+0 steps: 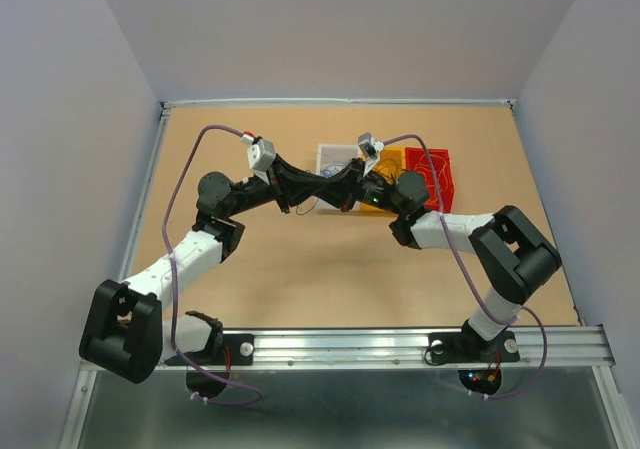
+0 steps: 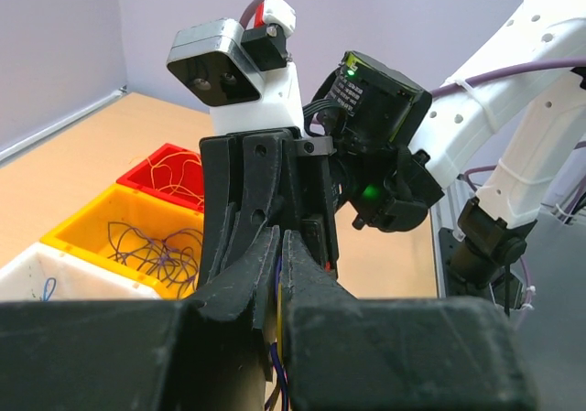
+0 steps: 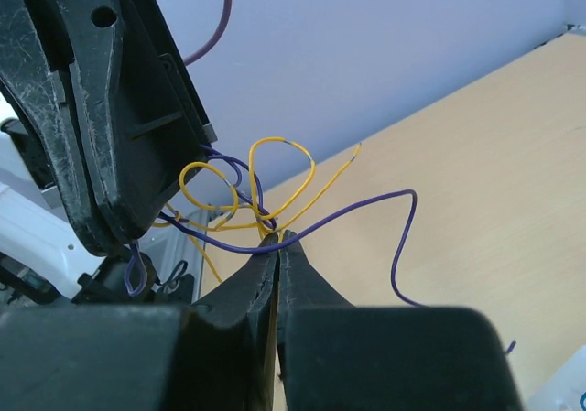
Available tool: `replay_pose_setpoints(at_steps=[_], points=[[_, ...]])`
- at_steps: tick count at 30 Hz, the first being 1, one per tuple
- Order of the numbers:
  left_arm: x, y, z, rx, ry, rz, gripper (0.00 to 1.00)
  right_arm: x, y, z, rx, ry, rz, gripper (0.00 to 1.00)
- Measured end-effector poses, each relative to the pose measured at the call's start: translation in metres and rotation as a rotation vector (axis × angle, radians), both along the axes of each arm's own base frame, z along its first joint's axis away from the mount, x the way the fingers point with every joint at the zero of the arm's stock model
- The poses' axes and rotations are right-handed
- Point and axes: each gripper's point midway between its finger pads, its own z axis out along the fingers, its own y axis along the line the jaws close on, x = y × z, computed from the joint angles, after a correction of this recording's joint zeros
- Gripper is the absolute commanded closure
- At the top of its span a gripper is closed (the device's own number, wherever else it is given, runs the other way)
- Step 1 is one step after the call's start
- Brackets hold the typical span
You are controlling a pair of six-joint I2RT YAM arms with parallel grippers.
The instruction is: Untangle the cables
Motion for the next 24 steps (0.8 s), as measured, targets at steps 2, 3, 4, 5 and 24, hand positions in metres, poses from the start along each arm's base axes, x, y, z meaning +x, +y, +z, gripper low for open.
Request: replay_pose_setpoints(at_steps=[2,3,4,5,24], points=[[0.000,0.000,0.000,0.000,-0.008,-0.001,0.86,0.001,0.000,0.000,0.001,-0.001,-0.006,0.99],[0.000,0.000,0.001,0.002,-0.013,0.002,0.84,0.001,0.000,0.000,0.002,-0.001,-0.009,1.00],[0.001,0.000,0.000,0.005,-0.016,0.013,0.82,0.002,0.000,0.000,0.002,0.000,-0.011,0.99],[0.002,0.001,0.000,0.006,-0.017,0.019,0.81,0.002,-0.001,0.000,0.003,0.001,-0.014,0.99],[0.057,0.135,0.067,-0.164,-0.176,0.818,0.86,0.044,-0.040,-0.026,-0.240,0.118,-0.386,0.99]])
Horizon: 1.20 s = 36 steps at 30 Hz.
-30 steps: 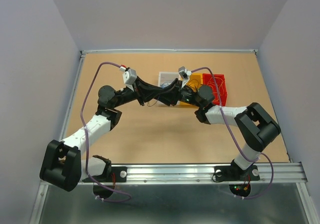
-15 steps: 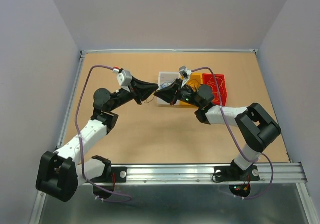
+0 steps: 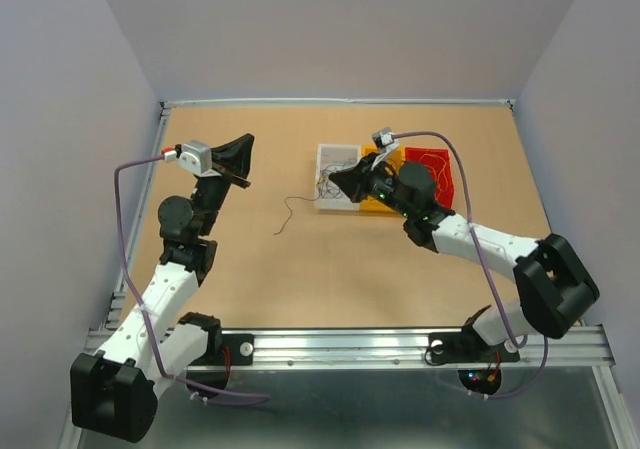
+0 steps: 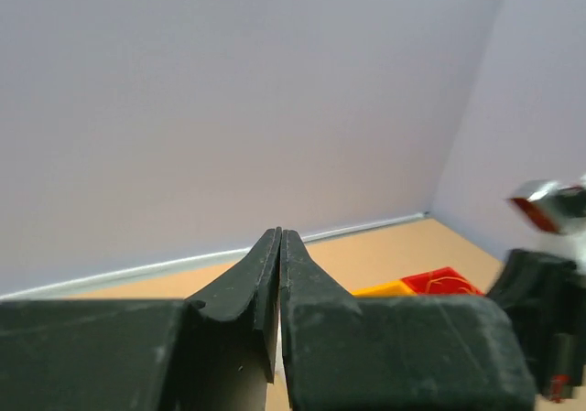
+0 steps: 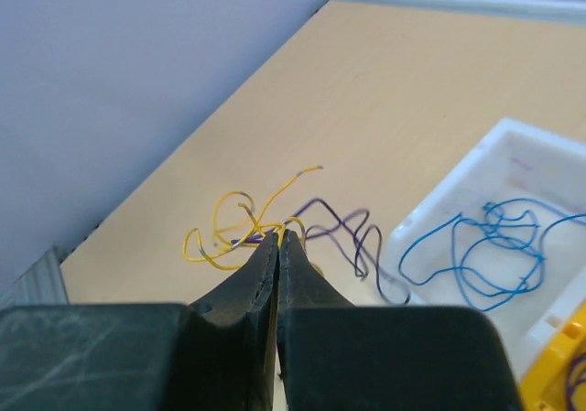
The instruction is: Untangle the cables
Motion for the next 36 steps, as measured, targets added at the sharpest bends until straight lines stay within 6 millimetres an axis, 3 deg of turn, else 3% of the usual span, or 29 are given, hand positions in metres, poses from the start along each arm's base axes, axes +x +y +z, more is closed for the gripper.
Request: replay_pose_setpoints(at_steps=[1,2,4,5,8,13,21,28,36], points=[[0.006,0.005,-0.005,0.003,0.014,0.027,0.83,0.000,-0.005,0.006,-0.008,-0.010,-0.024,0.99],[0.010,0.008,-0.008,0.006,0.025,0.040,0.64,0.000,-0.013,0.015,-0.014,-0.029,-0.054,1.00],[0.019,0.008,-0.021,0.043,0.054,0.052,0.44,-0.004,-0.019,0.028,-0.016,-0.057,-0.066,1.00],[0.023,0.002,-0.032,0.075,0.081,0.020,0.27,-0.006,-0.022,0.032,-0.019,-0.067,-0.068,0.99],[0.023,-0.021,-0.058,0.185,0.114,-0.098,0.11,-0.011,-0.025,0.036,-0.036,-0.080,-0.063,0.99],[0.007,-0.054,-0.088,0.338,0.101,-0.312,0.08,-0.019,-0.032,0.039,-0.056,-0.077,-0.064,0.99],[-0.022,-0.090,-0.094,0.448,-0.041,-0.473,0.09,-0.033,-0.048,0.070,-0.025,-0.121,-0.092,1.00],[-0.022,-0.110,-0.121,0.484,-0.026,-0.536,0.08,-0.037,-0.050,0.072,-0.030,-0.115,-0.086,0.99],[-0.023,-0.124,-0.138,0.485,0.002,-0.590,0.08,-0.045,-0.045,0.081,-0.021,-0.128,-0.034,0.99]])
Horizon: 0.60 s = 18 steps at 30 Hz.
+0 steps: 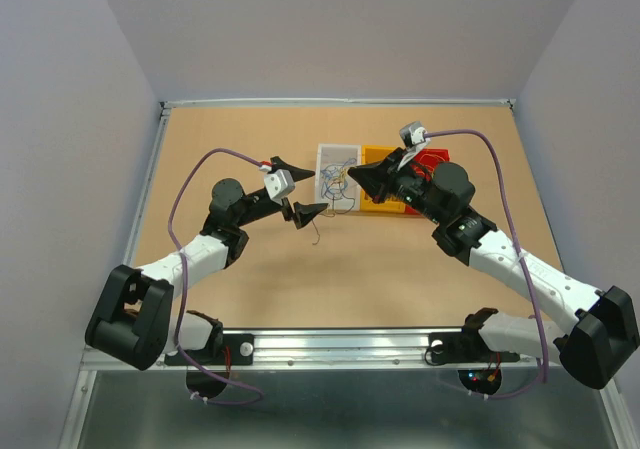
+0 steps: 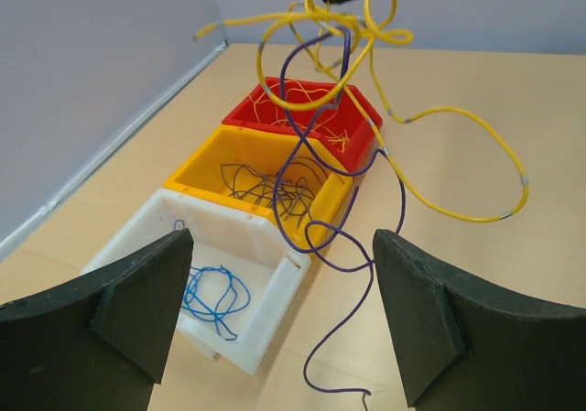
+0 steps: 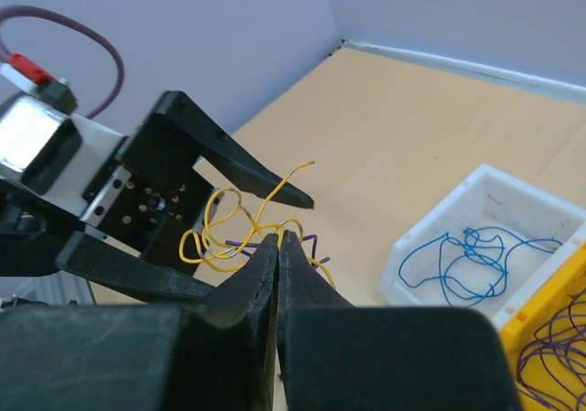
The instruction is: Untangle the cables
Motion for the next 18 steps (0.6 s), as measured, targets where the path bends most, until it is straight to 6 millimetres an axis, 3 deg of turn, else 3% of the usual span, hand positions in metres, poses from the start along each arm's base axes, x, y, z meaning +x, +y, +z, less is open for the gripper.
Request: replay_pose_setpoints(at_steps=[7,18], points=[[-0.006,-0.014,-0.013,-0.001,0.042,-0.071,0.10,-0.011,0.006,0.011,0.011,-0.023,0.066,0.99],[-0.020,-0.028,0.007,-0.067,0.032,-0.163,0.18,-0.026,0.013,0.011,0.008,-0.028,0.160,1.00]])
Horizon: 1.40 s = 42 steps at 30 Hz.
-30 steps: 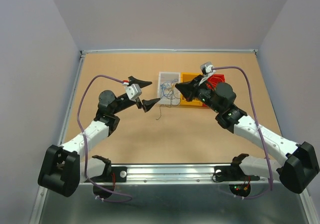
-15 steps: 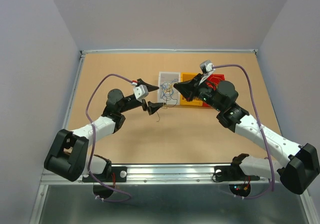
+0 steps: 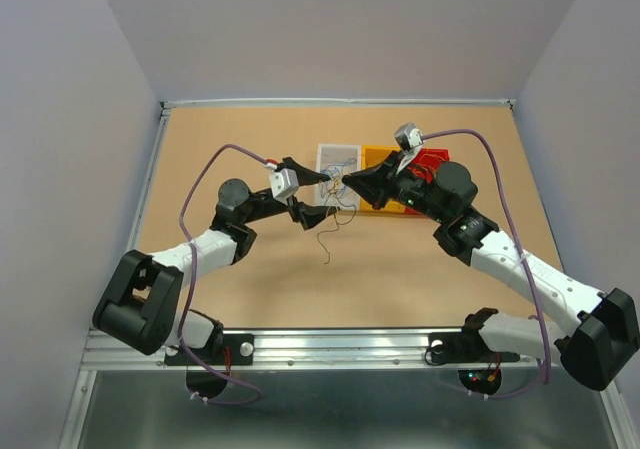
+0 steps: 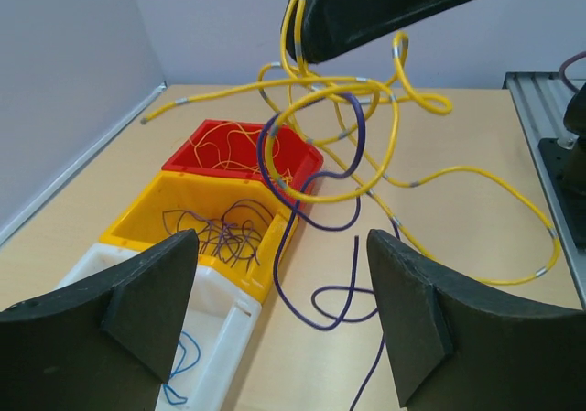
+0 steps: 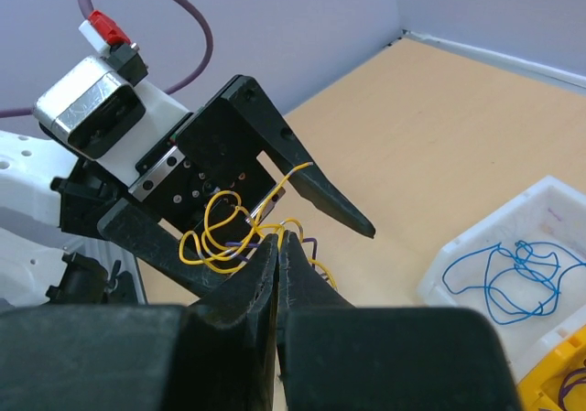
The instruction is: Untangle the cables
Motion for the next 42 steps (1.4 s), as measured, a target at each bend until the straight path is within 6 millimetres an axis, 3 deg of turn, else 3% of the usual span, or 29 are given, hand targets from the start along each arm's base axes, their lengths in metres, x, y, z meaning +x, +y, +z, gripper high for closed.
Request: replay_pose_setpoints(at_steps=[1,3,4,5,9,15,20,23,28,31,39,42], points=[[0.000,-0.001,0.001,-0.003,0.000,-0.004,0.19,-0.001,0.001,0.000,0.000,0.001,0.007,0.99],[0.000,-0.004,0.007,-0.017,0.000,-0.013,0.35,-0.003,0.002,0.000,0.002,0.003,0.022,1.00],[0.001,-0.006,0.010,-0.025,0.002,-0.020,0.47,-0.004,0.003,-0.001,0.002,0.004,0.027,0.99],[0.001,-0.008,0.012,-0.029,0.006,-0.027,0.64,-0.004,0.004,-0.001,0.002,0.006,0.034,1.00],[0.000,-0.018,0.008,-0.011,0.015,-0.040,1.00,-0.004,0.005,-0.003,0.000,0.015,0.037,1.00],[0.015,-0.020,-0.001,0.040,0.016,0.029,1.00,0.000,-0.007,0.009,0.026,-0.008,-0.035,0.99],[0.036,-0.008,-0.015,0.083,0.053,0.148,1.00,0.000,-0.049,0.046,0.110,-0.081,-0.233,1.00],[0.064,0.017,-0.012,0.077,0.091,0.257,1.00,0.008,-0.081,0.055,0.148,-0.092,-0.404,1.00],[0.114,0.082,-0.003,0.020,0.180,0.468,1.00,0.022,-0.131,0.044,0.159,-0.062,-0.677,0.99],[0.133,0.110,-0.007,-0.005,0.234,0.563,1.00,0.028,-0.157,0.039,0.154,-0.044,-0.819,0.99],[0.142,0.122,-0.021,-0.010,0.311,0.629,1.00,0.036,-0.199,0.021,0.107,-0.009,-1.066,1.00],[0.149,0.135,-0.025,-0.011,0.338,0.695,1.00,0.031,-0.218,0.017,0.113,-0.002,-1.148,0.99]])
